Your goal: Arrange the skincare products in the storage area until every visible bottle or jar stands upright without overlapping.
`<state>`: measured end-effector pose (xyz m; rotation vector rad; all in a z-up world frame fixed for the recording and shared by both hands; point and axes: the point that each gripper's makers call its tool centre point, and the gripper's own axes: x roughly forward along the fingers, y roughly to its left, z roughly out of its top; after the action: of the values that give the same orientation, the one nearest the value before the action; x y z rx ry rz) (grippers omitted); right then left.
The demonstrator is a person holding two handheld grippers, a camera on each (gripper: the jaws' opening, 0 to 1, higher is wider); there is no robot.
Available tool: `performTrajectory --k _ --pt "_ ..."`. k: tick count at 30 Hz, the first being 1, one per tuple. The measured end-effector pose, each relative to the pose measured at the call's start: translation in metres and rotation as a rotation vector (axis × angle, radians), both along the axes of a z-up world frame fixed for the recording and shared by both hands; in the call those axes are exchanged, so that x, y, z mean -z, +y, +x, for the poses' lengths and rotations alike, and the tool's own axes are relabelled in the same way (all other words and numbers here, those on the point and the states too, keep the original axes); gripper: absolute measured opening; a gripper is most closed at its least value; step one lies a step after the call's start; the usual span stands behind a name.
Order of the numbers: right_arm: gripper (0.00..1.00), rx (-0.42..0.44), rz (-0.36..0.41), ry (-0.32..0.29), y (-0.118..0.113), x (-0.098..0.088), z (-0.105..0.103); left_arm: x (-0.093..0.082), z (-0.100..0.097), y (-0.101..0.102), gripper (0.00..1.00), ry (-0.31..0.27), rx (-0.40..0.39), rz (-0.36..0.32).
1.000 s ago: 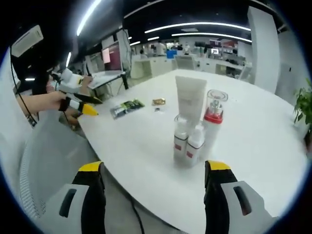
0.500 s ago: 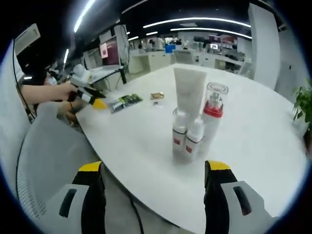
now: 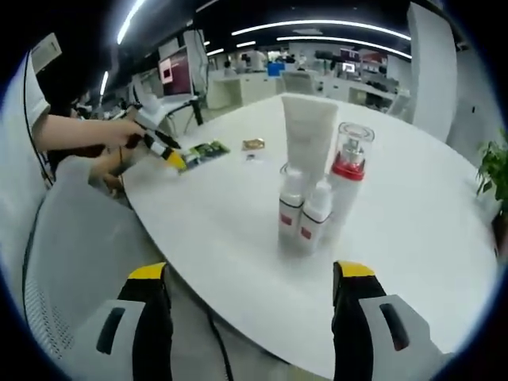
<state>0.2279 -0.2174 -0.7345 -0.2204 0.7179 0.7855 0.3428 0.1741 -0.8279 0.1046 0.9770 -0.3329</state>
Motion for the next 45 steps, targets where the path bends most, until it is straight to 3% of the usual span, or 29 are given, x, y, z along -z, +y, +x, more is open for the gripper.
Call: performTrajectory --k 8,9,14,17,22,34,37,43,45 --pt "0.82 0.018 -0.001 0.009 -0.004 0.003 0.004 0.012 0.016 0.005 0.88 0.091 0.052 0.081" --pt "0.82 0.019 -0.003 0.009 -0.005 0.005 0.005 0.011 0.011 0.004 0.87 0.099 0.057 0.088" --pt "0.82 0.025 -0.006 0.011 -0.005 0.004 0.004 0.014 0.013 0.009 0.87 0.112 0.079 0.146" --pt "0.82 0.027 -0.006 0.011 -0.005 0.003 0.004 0.012 0.014 0.010 0.88 0.118 0.075 0.147" --pt "0.82 0.020 -0.011 0.015 -0.004 0.004 0.003 0.011 0.016 0.005 0.74 0.099 0.099 0.142" --pt "0.82 0.009 -0.019 0.014 -0.003 0.006 0.003 0.008 0.020 -0.001 0.58 0.060 0.121 0.133" --pt "0.82 0.006 -0.021 0.013 -0.004 0.006 0.003 0.004 0.022 -0.002 0.45 0.024 0.101 0.114" --pt "0.82 0.006 -0.021 0.012 -0.003 0.005 0.003 0.002 0.016 -0.013 0.32 0.000 0.102 0.094" --pt "0.82 0.004 -0.021 0.010 -0.002 0.004 0.002 0.000 0.014 -0.014 0.28 -0.009 0.117 0.122"
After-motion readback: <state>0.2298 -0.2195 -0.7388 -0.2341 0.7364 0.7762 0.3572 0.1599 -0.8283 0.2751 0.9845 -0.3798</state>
